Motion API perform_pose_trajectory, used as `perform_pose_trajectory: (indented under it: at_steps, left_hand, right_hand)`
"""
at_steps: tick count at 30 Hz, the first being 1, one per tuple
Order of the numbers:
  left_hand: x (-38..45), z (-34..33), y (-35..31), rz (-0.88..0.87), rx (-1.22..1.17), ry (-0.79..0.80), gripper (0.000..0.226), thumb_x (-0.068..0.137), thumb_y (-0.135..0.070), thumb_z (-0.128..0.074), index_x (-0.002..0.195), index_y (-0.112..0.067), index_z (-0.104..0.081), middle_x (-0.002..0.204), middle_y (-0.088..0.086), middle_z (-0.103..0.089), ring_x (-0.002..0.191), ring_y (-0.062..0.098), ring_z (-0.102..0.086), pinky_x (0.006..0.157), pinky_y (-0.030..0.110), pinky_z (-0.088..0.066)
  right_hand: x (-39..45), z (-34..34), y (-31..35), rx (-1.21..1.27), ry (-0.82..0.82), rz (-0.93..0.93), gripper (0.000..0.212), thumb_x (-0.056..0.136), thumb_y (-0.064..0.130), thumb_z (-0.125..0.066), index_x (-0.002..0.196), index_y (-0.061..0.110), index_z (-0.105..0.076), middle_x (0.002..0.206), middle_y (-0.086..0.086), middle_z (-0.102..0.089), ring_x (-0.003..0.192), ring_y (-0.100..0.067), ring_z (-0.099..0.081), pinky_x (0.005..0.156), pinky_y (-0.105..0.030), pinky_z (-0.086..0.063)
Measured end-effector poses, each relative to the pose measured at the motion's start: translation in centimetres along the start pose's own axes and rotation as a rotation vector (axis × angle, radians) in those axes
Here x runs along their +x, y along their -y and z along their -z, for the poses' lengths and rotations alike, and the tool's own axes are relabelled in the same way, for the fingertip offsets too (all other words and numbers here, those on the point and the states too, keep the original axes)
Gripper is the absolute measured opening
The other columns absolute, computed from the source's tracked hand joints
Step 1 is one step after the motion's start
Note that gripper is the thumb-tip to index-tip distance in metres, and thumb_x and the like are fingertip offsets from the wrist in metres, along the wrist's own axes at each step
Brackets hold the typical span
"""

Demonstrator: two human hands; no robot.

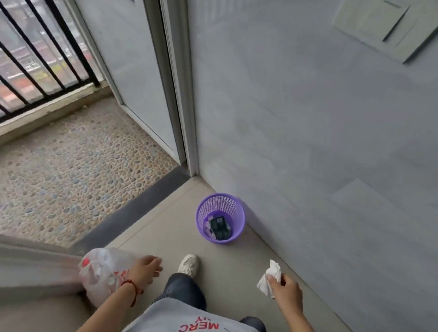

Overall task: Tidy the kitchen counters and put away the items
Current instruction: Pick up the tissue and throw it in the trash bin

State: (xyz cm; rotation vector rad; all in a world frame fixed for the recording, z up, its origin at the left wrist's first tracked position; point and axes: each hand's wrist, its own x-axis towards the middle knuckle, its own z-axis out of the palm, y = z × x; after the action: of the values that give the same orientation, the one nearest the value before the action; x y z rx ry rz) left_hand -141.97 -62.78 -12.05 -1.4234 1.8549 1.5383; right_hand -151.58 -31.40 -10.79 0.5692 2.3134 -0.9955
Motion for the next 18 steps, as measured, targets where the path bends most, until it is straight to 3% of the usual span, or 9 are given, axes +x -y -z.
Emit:
perform_pose_trajectory:
  at_steps: [5, 9, 15, 18]
  left_hand:
    - [6.5, 2.5, -8.5, -0.126, 0.226, 0.111, 0.026, 0.091, -0.014, -0.047, 0.104, 0.003, -0.061, 0.078, 0.008, -0.061, 0.068, 0.021, -0.054, 0.056, 0.025, -0.040]
    - [9.8, 2.9, -13.5, -0.181, 0.364, 0.176, 0.027, 0.091, -0.014, -0.047, 0.103, 0.005, -0.061, 0.085, 0.013, -0.062, 0.076, 0.025, -0.055, 0.070, 0.029, -0.040]
    - [12.3, 1.5, -16.0, -0.182, 0.417, 0.226, 0.028, 0.092, -0.016, -0.046, 0.106, 0.003, -0.061, 0.088, 0.012, -0.063, 0.079, 0.025, -0.056, 0.074, 0.030, -0.042]
    - [12.6, 0.9, -15.6, -0.142, 0.415, 0.245, 0.028, 0.092, -0.018, -0.045, 0.107, 0.000, -0.060, 0.090, 0.011, -0.063, 0.081, 0.024, -0.057, 0.072, 0.030, -0.043]
  right_hand:
    - [0.5, -2.8, 3.5, 0.075, -0.071, -0.117, 0.029, 0.083, 0.026, -0.062, 0.063, 0.007, -0.052, 0.058, -0.004, -0.051, 0.063, -0.026, -0.048, 0.052, -0.025, -0.033]
    - [0.6, -4.4, 5.8, 0.148, -0.120, -0.174, 0.030, 0.083, 0.025, -0.062, 0.062, 0.007, -0.051, 0.059, -0.006, -0.051, 0.059, -0.022, -0.046, 0.051, -0.026, -0.033]
    - [1.9, -6.7, 8.6, 0.151, -0.104, -0.210, 0.032, 0.084, 0.025, -0.061, 0.056, 0.017, -0.047, 0.058, 0.001, -0.051, 0.067, -0.026, -0.049, 0.053, -0.022, -0.035]
    - [3.6, -7.6, 11.6, 0.141, -0.058, -0.187, 0.026, 0.083, 0.026, -0.061, 0.063, 0.013, -0.051, 0.066, -0.005, -0.056, 0.072, -0.026, -0.051, 0.057, -0.031, -0.035]
